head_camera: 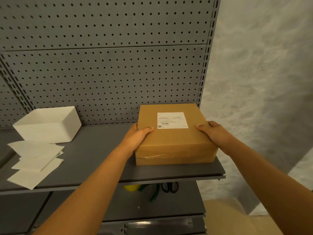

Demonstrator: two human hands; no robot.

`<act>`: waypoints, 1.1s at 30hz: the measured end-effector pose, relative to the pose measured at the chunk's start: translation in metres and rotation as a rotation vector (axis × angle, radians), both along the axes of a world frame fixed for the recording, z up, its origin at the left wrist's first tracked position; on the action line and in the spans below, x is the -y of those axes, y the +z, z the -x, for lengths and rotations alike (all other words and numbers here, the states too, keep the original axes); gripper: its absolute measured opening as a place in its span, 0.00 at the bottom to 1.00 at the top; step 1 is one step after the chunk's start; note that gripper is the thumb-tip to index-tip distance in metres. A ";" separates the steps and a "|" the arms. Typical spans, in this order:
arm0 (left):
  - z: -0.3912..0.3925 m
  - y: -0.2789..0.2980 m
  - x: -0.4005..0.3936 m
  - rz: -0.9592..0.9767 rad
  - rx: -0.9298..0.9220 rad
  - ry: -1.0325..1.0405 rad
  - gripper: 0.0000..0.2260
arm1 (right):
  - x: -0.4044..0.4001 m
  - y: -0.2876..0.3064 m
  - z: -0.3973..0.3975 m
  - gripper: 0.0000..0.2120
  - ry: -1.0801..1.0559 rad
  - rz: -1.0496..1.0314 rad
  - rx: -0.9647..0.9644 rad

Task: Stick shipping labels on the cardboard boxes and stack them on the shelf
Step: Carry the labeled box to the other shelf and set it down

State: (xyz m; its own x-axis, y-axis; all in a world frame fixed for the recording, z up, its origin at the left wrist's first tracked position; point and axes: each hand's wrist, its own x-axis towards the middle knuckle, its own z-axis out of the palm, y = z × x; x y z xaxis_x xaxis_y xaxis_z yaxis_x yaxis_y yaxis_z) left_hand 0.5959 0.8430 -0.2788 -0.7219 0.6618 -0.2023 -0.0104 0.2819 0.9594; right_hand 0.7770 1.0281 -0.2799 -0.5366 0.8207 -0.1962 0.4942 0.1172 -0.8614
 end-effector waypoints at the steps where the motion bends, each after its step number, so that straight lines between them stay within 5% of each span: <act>1: 0.000 0.000 -0.001 0.000 -0.008 0.002 0.14 | -0.001 0.000 0.001 0.30 0.006 -0.006 0.004; 11: 0.006 -0.003 -0.004 0.049 -0.057 0.042 0.18 | -0.003 0.004 0.006 0.29 0.049 -0.044 0.043; 14: 0.007 -0.001 -0.004 0.065 -0.095 0.024 0.19 | 0.000 0.008 0.006 0.33 0.054 -0.221 0.183; 18: 0.007 0.008 0.001 0.173 -0.596 0.040 0.27 | 0.021 0.025 0.016 0.32 0.067 -0.755 0.256; 24: 0.023 0.051 0.049 0.410 -1.256 -0.060 0.24 | 0.085 0.058 0.064 0.26 0.434 -1.143 0.271; 33: 0.084 0.074 0.160 0.653 -1.454 0.071 0.22 | 0.182 0.083 0.159 0.26 0.655 -1.232 0.153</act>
State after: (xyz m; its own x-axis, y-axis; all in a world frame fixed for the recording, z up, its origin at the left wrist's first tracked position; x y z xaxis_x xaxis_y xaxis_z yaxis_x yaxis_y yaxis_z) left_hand 0.5117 0.6831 -0.2047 -0.5691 0.6992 0.4328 0.7342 0.6690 -0.1154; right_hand 0.6177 0.8464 -0.1971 -0.9230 0.1181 0.3662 0.1344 0.9908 0.0190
